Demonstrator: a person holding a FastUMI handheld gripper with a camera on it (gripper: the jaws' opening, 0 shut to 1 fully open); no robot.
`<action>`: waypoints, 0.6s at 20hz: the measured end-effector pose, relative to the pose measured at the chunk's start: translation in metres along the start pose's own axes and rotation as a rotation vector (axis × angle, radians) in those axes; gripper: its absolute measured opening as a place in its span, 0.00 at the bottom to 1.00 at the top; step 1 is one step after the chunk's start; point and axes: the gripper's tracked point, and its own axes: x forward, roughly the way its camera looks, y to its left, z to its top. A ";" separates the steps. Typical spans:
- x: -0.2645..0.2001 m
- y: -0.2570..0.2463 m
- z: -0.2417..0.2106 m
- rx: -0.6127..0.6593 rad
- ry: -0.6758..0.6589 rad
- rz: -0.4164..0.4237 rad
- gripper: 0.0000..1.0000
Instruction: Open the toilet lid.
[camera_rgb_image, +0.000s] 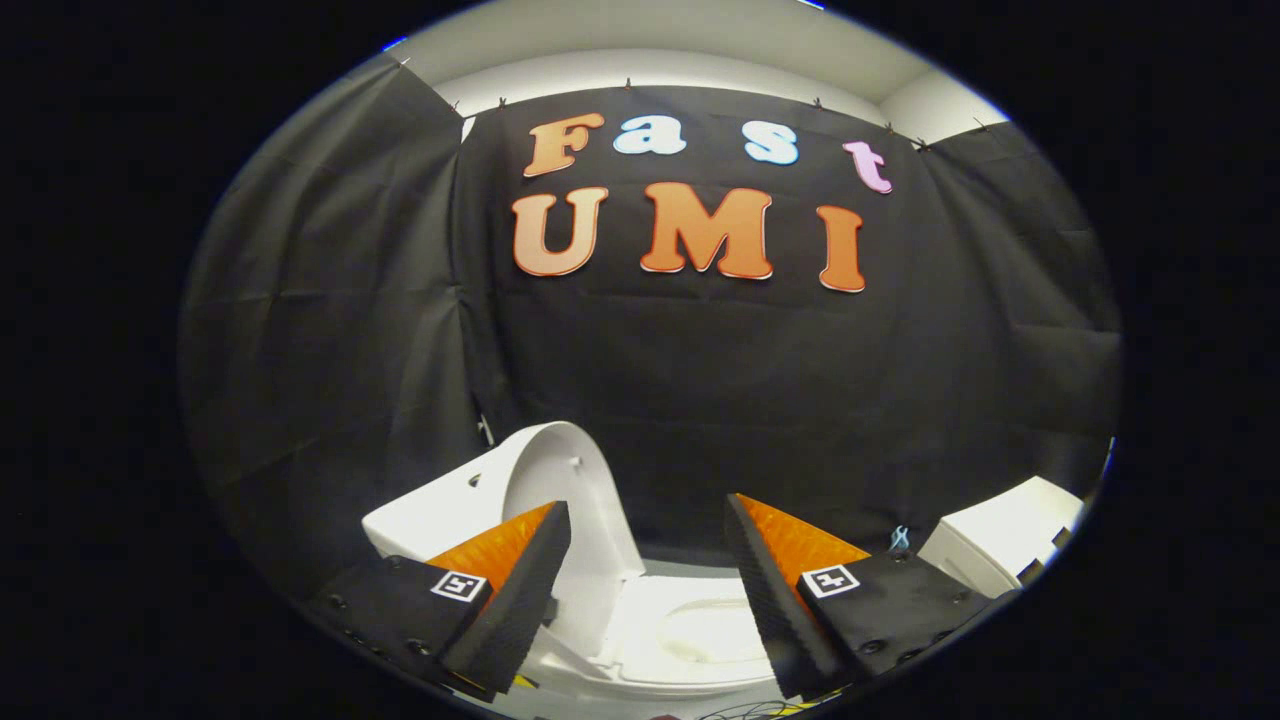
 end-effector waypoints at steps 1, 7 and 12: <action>0.001 -0.018 0.006 0.016 -0.027 -0.017 0.99; -0.002 -0.106 0.011 0.039 -0.047 -0.113 0.98; -0.012 -0.150 0.039 0.020 -0.079 -0.162 0.98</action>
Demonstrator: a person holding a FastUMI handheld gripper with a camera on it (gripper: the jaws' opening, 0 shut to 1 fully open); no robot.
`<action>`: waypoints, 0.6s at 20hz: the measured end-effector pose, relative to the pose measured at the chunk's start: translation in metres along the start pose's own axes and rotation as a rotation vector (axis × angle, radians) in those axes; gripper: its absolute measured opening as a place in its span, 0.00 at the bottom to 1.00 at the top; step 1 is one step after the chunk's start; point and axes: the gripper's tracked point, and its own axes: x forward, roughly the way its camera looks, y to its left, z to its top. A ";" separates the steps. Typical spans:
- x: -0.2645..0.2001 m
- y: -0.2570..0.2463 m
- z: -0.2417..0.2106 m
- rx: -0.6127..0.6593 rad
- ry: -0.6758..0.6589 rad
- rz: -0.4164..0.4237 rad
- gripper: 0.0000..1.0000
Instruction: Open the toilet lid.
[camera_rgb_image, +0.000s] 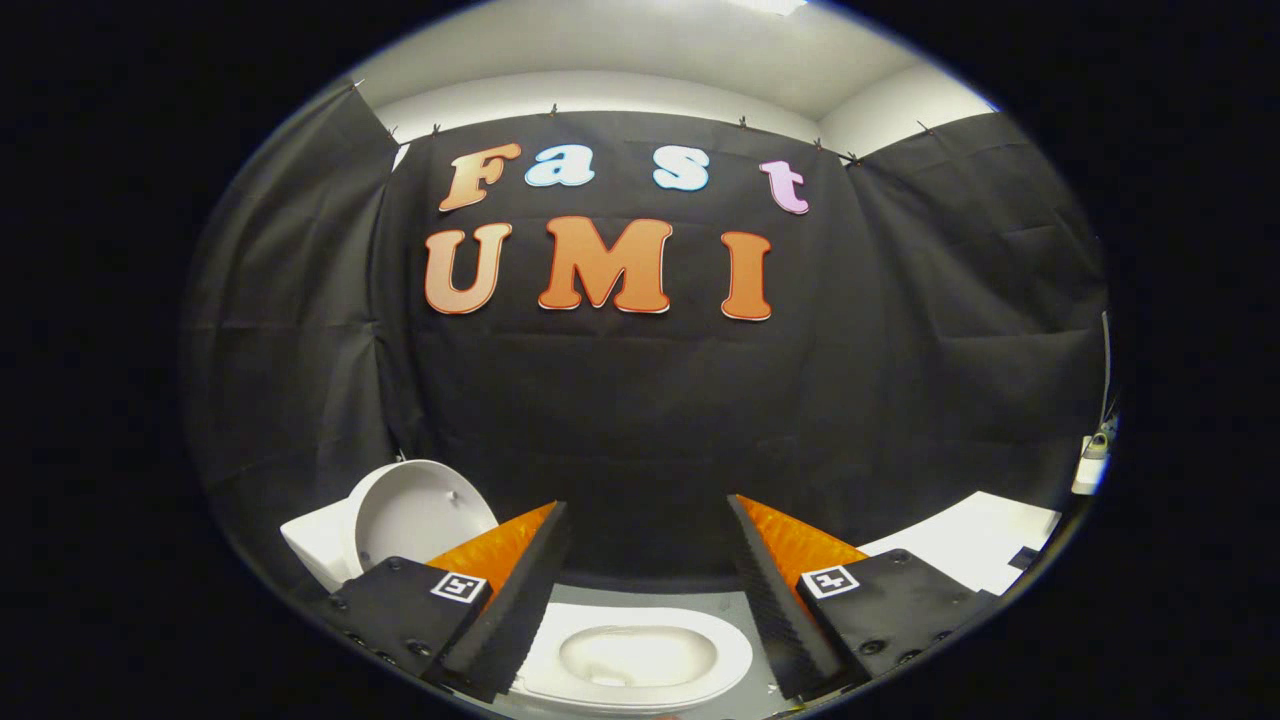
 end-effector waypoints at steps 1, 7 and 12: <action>0.000 -0.009 0.009 0.010 -0.009 -0.013 0.98; -0.002 -0.055 0.042 0.041 -0.043 -0.086 0.98; -0.004 -0.076 0.040 0.035 -0.025 -0.101 0.98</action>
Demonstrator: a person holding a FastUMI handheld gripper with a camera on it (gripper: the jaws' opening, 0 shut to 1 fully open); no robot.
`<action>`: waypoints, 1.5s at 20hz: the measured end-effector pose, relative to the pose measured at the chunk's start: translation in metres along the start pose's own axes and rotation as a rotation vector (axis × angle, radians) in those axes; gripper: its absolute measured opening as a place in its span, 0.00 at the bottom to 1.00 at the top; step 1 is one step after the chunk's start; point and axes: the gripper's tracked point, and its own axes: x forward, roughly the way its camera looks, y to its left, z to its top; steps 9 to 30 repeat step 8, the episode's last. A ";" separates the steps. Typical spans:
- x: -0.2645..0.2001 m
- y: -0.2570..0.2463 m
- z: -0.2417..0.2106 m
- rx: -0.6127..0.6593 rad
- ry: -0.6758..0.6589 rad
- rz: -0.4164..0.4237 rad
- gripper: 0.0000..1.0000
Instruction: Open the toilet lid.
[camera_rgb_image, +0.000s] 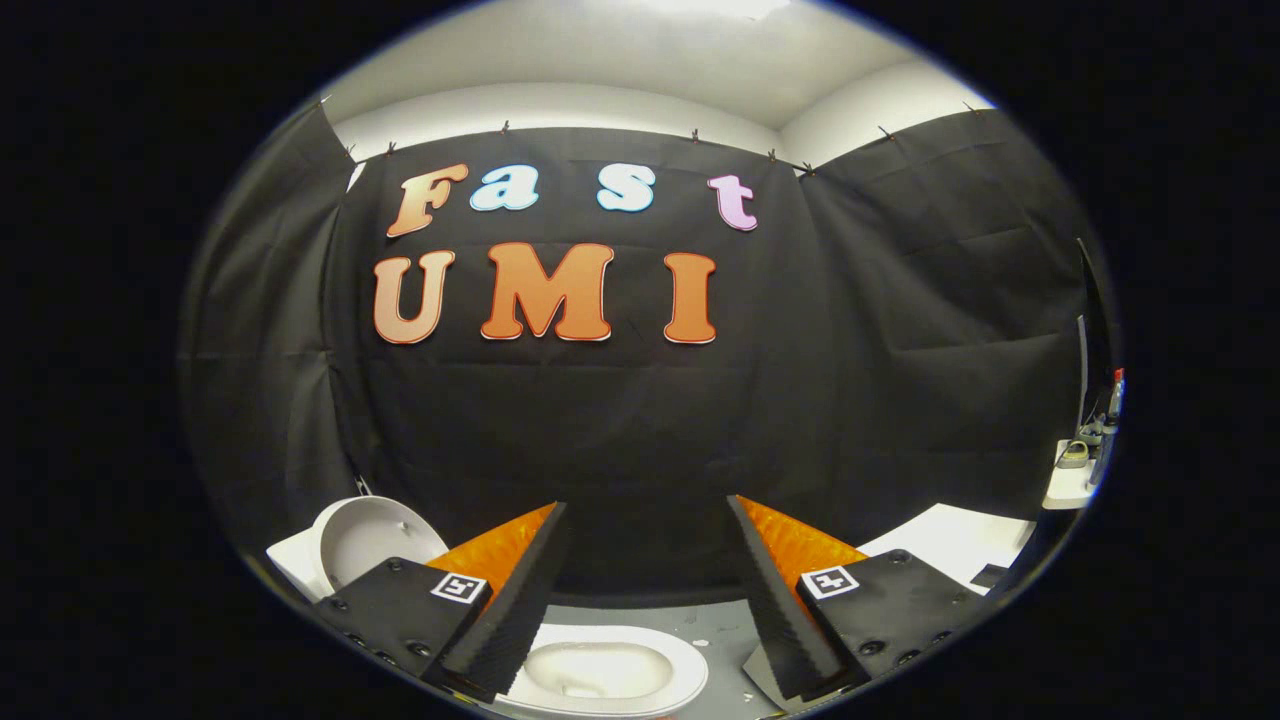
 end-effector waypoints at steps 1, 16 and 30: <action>0.000 -0.005 0.000 0.000 0.007 -0.007 0.98; -0.004 -0.019 0.015 -0.003 0.004 -0.014 0.98; -0.004 -0.019 0.015 -0.003 0.004 -0.014 0.98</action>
